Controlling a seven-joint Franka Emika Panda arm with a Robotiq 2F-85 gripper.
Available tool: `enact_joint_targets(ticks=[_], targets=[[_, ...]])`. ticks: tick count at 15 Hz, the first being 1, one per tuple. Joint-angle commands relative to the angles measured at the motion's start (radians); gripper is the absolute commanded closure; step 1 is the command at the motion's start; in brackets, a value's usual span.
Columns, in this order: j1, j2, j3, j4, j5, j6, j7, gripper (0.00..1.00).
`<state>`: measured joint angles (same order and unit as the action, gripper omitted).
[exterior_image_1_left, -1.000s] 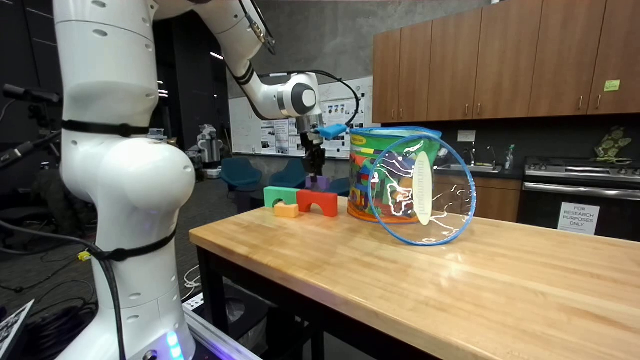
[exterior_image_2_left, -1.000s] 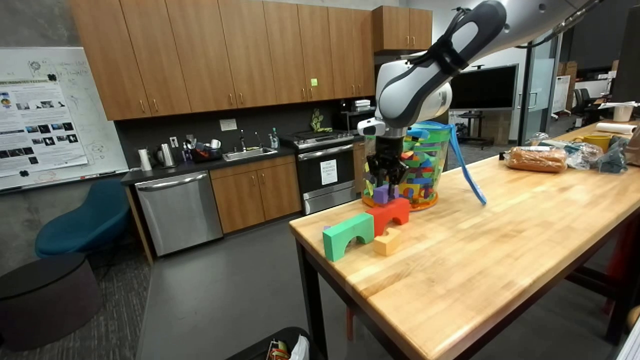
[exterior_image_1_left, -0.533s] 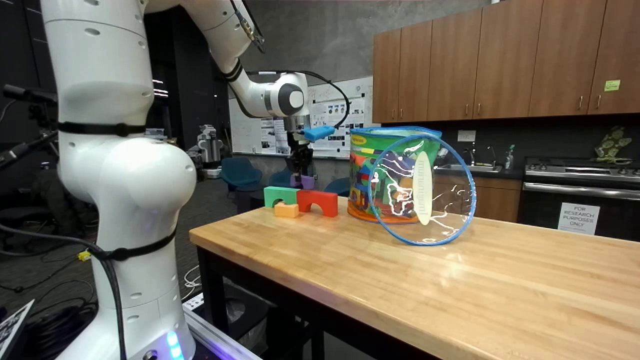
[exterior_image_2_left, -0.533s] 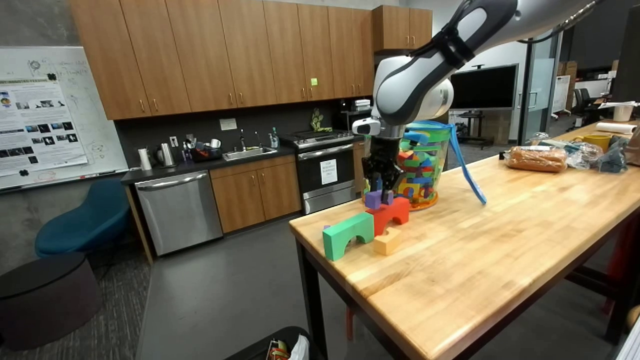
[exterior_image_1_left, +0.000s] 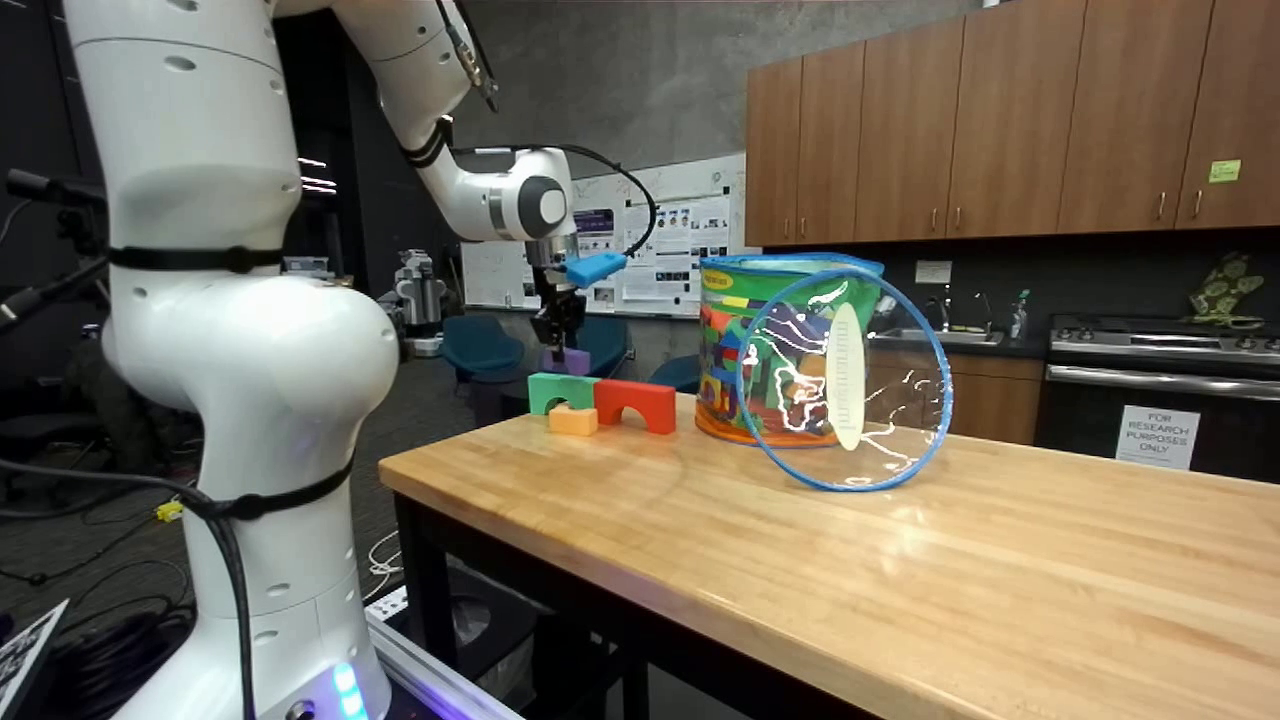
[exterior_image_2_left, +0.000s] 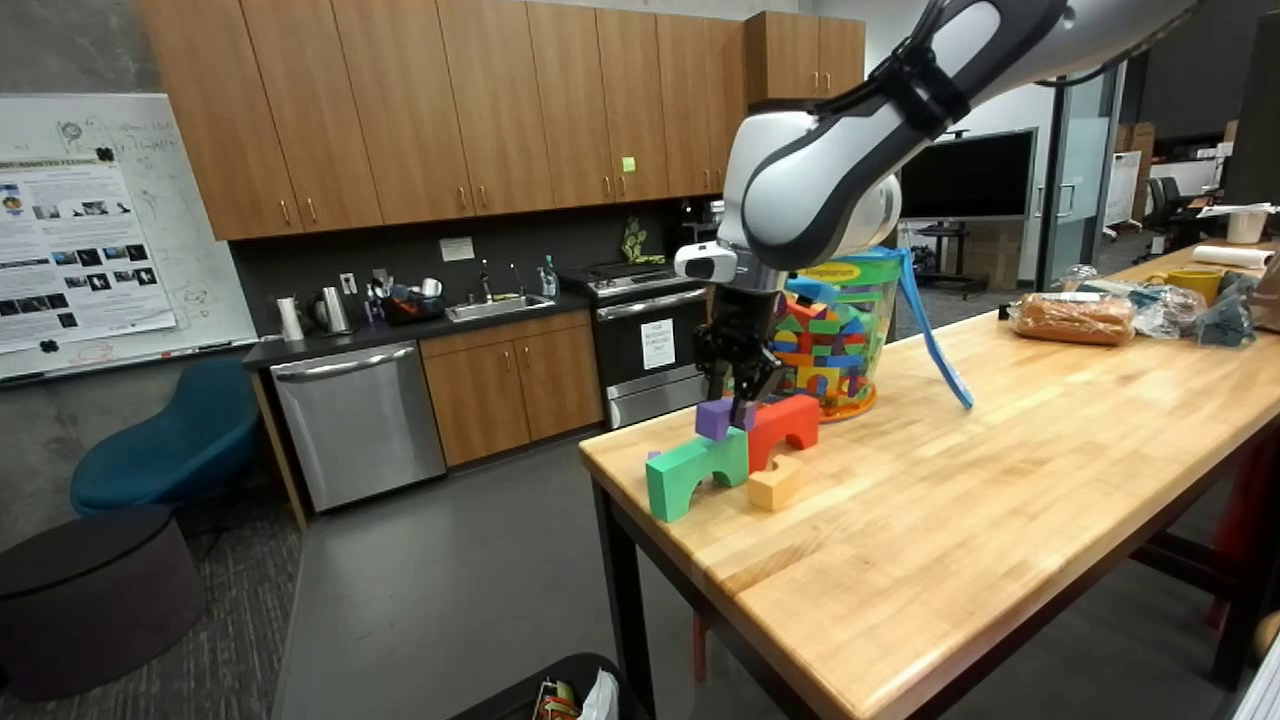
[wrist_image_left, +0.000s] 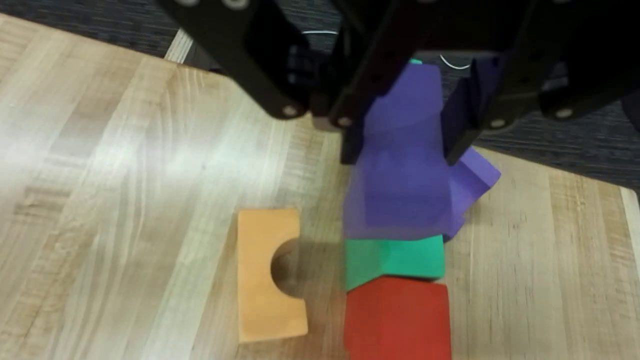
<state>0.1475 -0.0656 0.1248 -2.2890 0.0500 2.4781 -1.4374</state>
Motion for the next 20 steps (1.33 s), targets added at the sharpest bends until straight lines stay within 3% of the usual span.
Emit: enact_joint_targets(ticks=[1,12,20], targets=[[0.029,-0.041,0.024,-0.045,-0.024,0.044,0.041,0.84],[0.057,-0.007,0.071,-0.003,-0.235,0.029,0.168,0.84],[0.064,0.025,0.09,0.029,-0.309,0.011,0.282,0.84]])
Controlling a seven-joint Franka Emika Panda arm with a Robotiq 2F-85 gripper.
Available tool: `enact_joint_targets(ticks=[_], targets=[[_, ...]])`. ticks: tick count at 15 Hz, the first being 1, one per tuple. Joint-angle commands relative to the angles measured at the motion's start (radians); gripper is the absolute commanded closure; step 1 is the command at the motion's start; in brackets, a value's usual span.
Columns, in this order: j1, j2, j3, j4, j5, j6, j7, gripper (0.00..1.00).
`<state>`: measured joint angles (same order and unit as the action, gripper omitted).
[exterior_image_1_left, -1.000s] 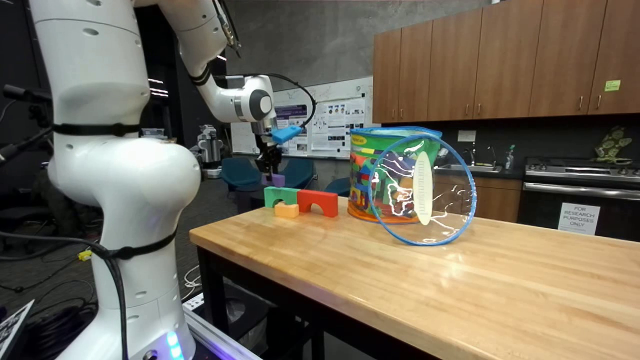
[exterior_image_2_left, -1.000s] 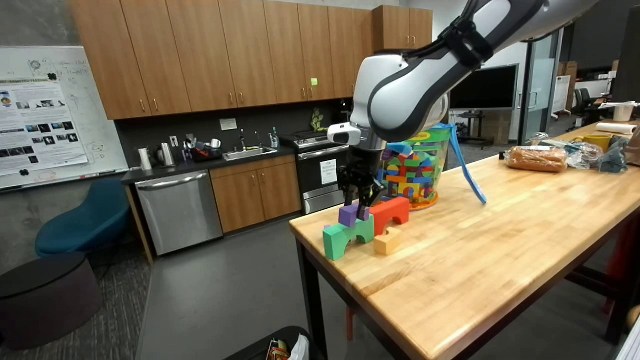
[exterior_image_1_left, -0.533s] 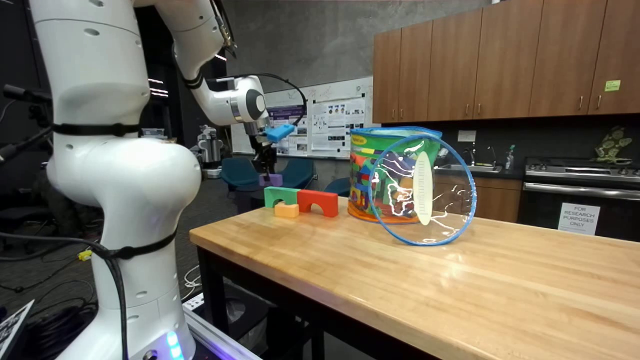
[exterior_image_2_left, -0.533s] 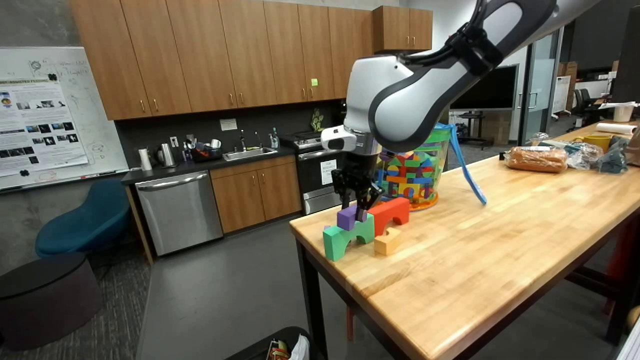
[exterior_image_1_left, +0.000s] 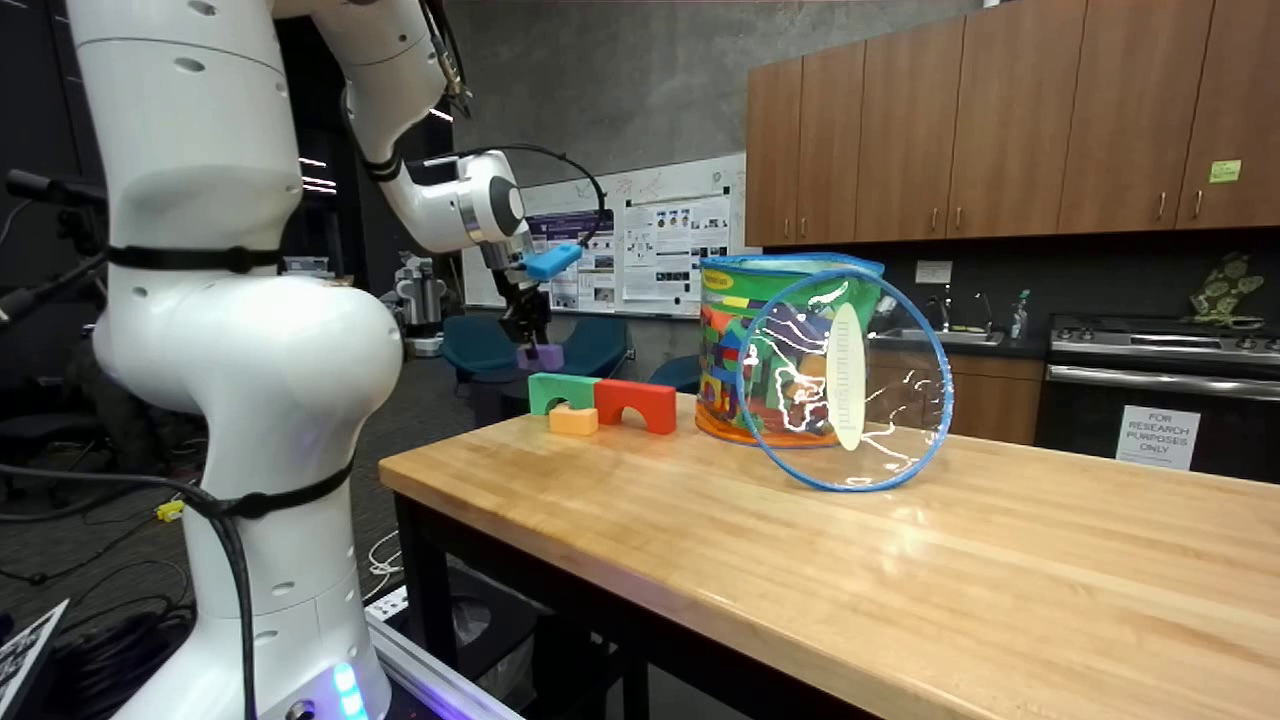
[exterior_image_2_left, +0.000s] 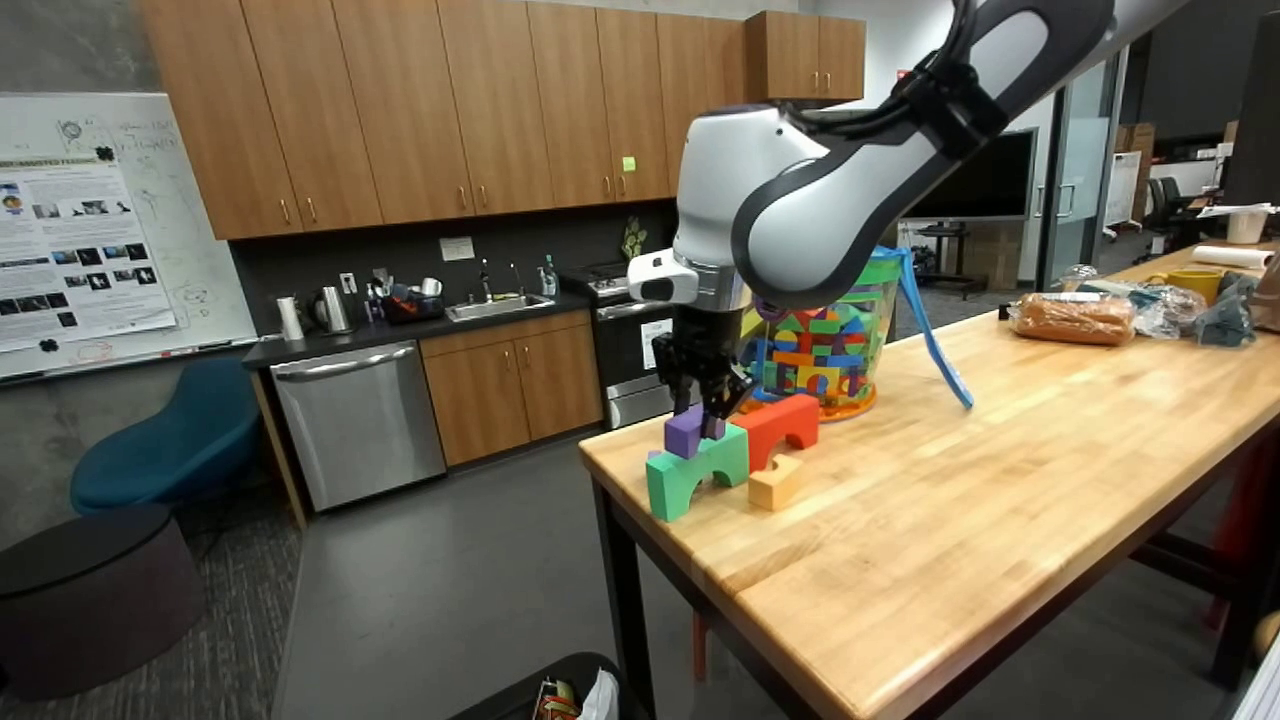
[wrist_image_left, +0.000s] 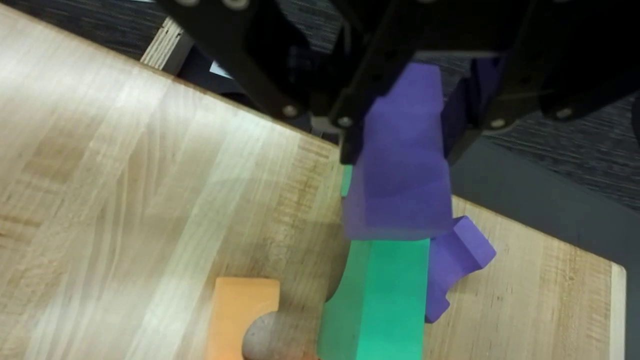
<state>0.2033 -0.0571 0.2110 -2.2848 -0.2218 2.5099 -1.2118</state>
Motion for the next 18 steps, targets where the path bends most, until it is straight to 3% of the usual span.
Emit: enact_joint_targets(ticks=[1,18], targets=[[0.008,0.02,0.006,0.026,-0.044,-0.019,0.07,0.84],[0.01,0.13,0.014,0.152,-0.142,-0.098,0.243,0.84]])
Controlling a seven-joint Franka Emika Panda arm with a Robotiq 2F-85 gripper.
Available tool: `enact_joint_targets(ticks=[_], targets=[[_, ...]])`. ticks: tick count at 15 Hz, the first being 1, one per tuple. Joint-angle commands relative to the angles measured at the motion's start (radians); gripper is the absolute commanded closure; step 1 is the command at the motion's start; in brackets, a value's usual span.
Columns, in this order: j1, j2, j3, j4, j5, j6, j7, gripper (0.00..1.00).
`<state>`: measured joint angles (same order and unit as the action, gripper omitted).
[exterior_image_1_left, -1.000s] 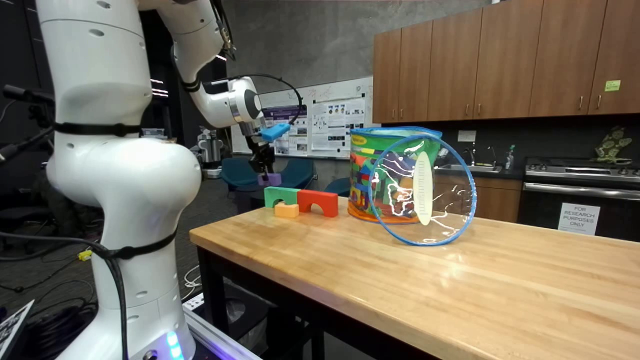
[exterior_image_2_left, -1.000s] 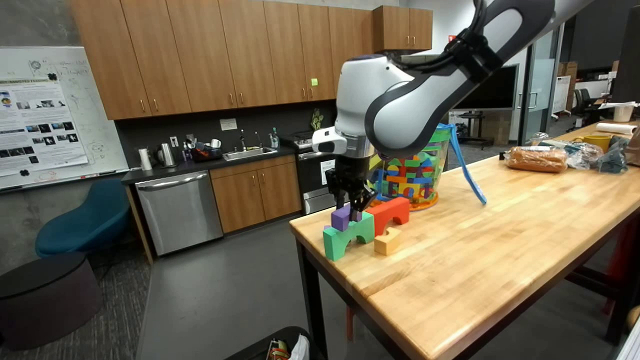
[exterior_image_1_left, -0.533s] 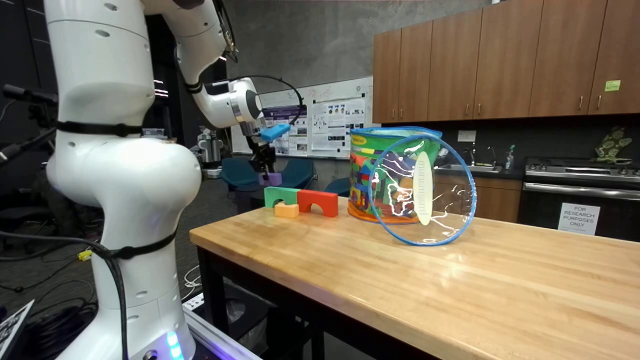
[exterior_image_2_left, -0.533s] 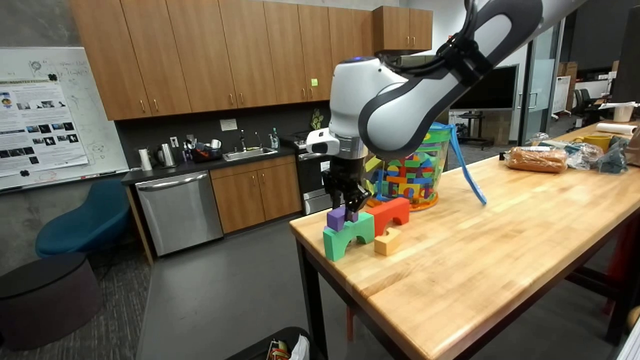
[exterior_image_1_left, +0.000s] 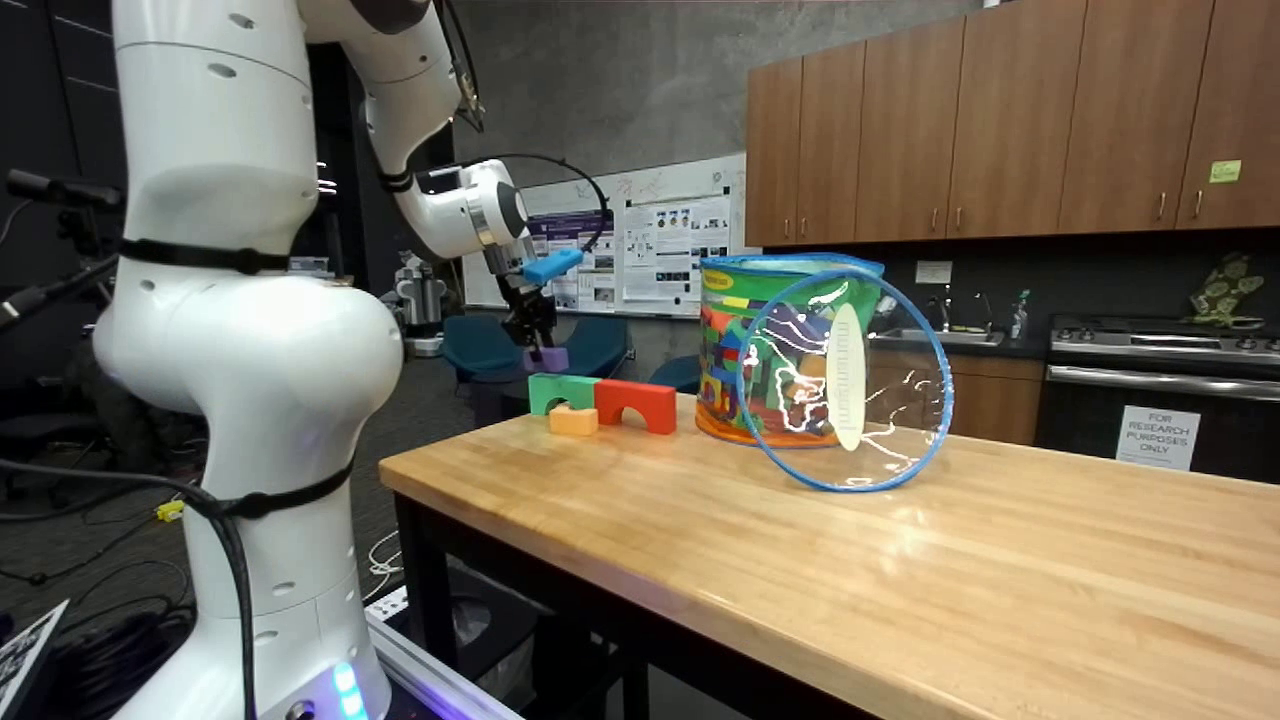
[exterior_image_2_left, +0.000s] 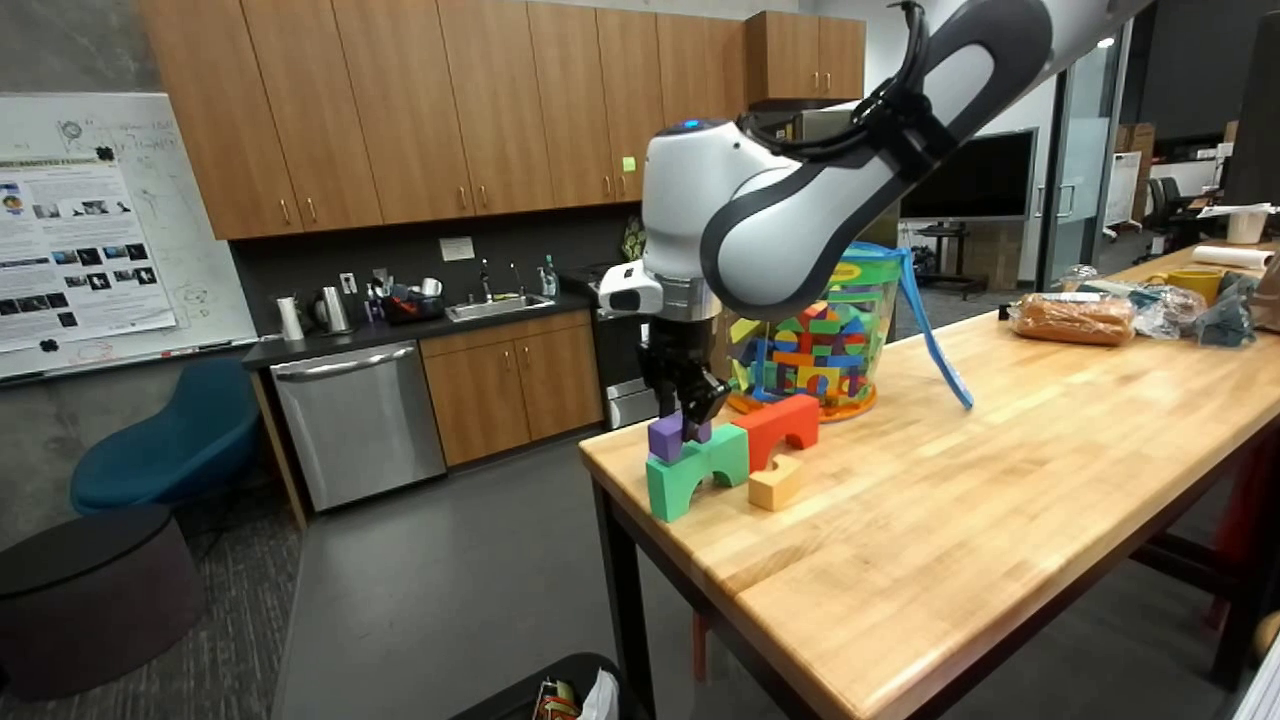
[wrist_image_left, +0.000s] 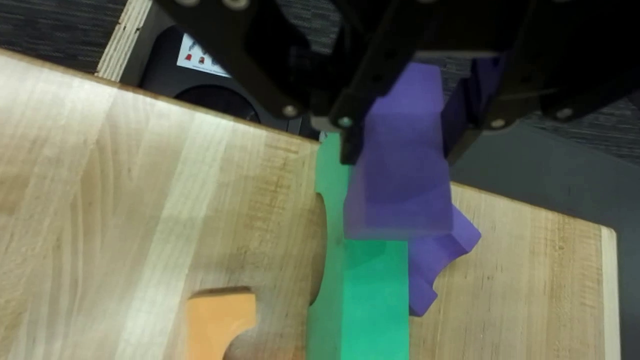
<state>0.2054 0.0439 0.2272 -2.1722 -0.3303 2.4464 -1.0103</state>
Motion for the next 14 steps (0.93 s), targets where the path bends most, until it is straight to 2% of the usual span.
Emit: enact_joint_targets(ticks=[1,9,10,11,14], targets=[[0.008,0.035,-0.002,0.045,-0.033,-0.04,0.045,0.84],[0.007,0.077,-0.003,0.09,-0.028,-0.075,0.061,0.84],[0.006,0.08,-0.003,0.094,-0.028,-0.078,0.062,0.71],[0.005,0.082,-0.004,0.097,-0.028,-0.082,0.063,0.37],[0.001,0.081,-0.007,0.104,-0.021,-0.089,0.06,0.23]])
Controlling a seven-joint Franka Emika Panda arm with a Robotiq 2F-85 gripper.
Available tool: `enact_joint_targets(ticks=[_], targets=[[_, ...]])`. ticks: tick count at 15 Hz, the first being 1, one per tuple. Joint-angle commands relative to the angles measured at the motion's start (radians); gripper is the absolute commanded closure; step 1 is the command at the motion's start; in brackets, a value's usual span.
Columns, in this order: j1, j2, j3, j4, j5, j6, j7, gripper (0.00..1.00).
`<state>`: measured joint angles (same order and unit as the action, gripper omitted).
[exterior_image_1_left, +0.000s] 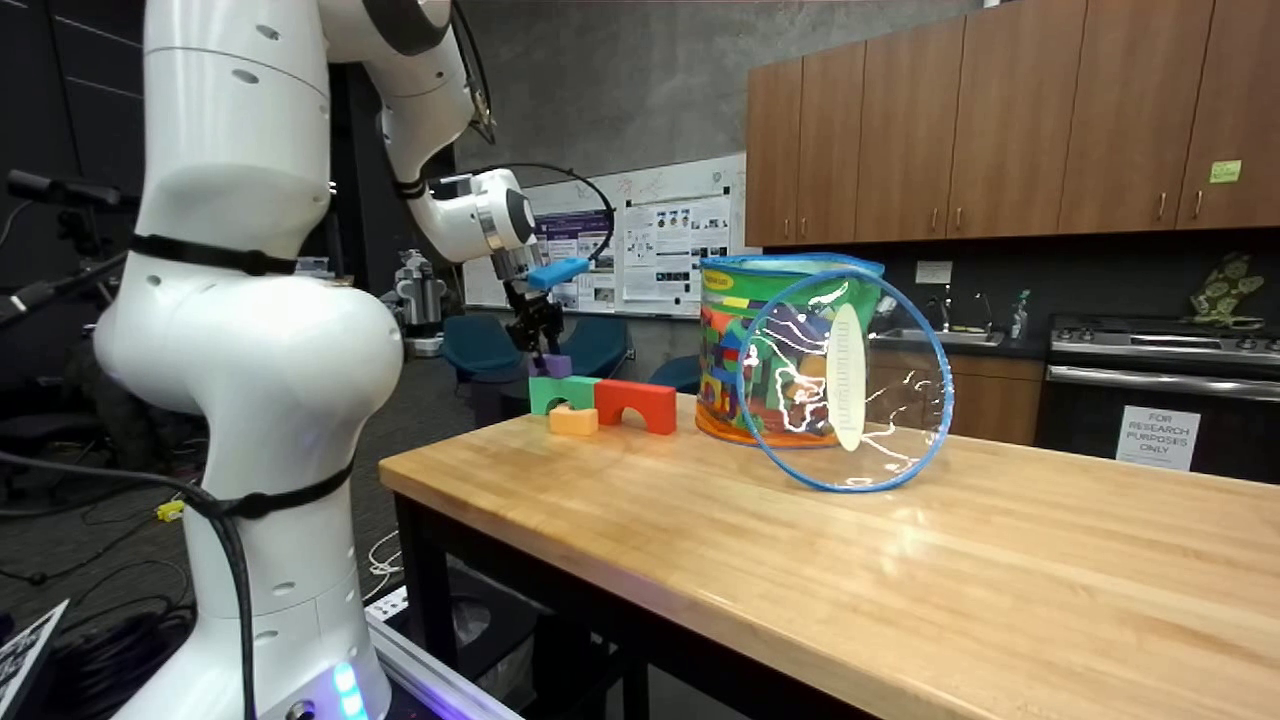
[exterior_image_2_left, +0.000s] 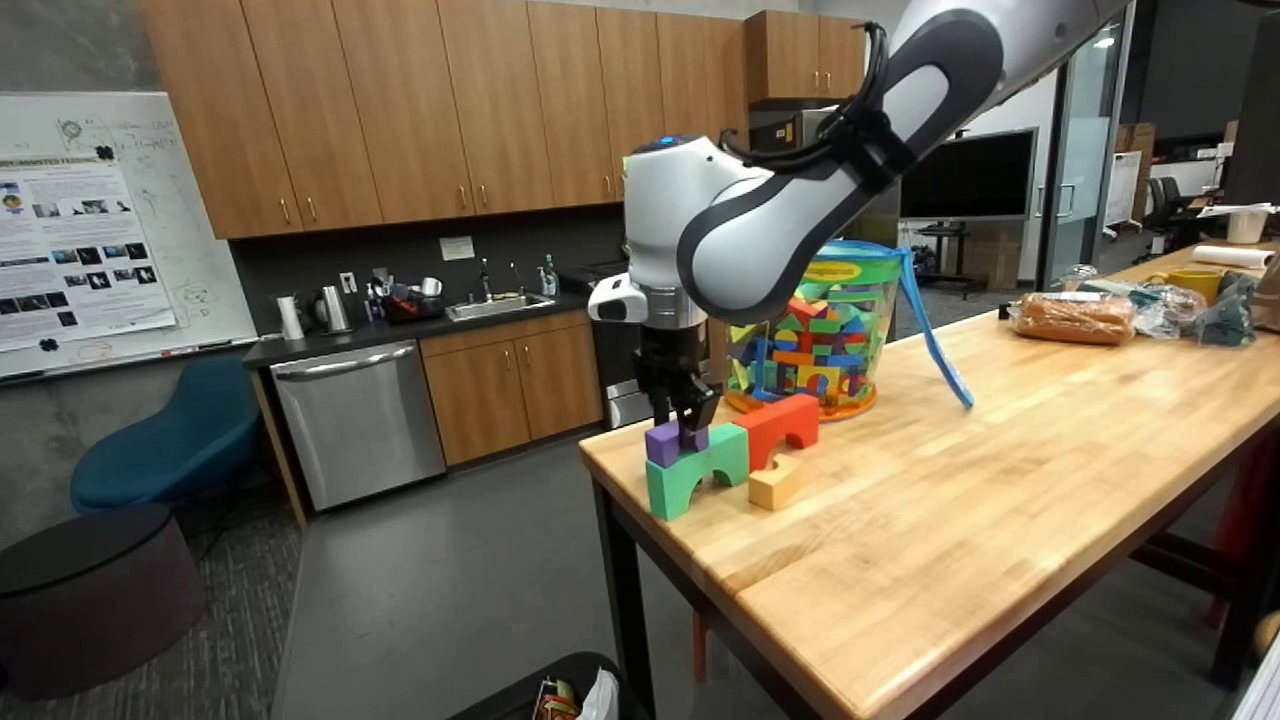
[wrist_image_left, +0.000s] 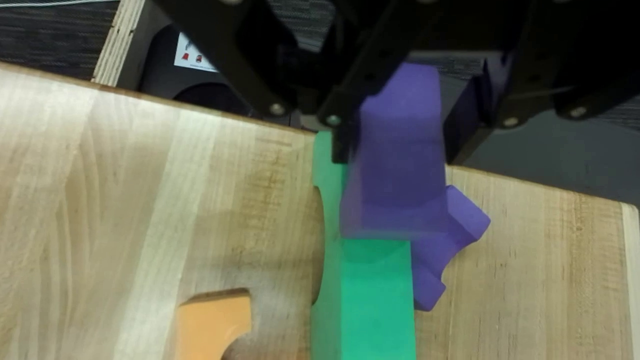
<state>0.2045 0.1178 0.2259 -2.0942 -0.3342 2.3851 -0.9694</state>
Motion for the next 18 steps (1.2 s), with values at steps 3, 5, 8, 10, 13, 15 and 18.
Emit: enact_joint_targets(ticks=[3,5,8,10,13,15,18], targets=[[-0.007,-0.015,-0.01,0.017,0.0,-0.038,0.002,0.04],[-0.016,-0.036,-0.012,0.007,0.021,-0.036,-0.014,0.0],[-0.031,-0.083,-0.015,-0.021,0.066,-0.031,-0.036,0.0],[-0.04,-0.117,-0.019,-0.039,0.105,-0.029,-0.055,0.0],[-0.053,-0.193,-0.038,-0.085,0.181,-0.028,-0.104,0.0],[-0.058,-0.245,-0.06,-0.12,0.216,-0.026,-0.129,0.0],[-0.06,-0.313,-0.102,-0.17,0.251,-0.03,-0.15,0.0]])
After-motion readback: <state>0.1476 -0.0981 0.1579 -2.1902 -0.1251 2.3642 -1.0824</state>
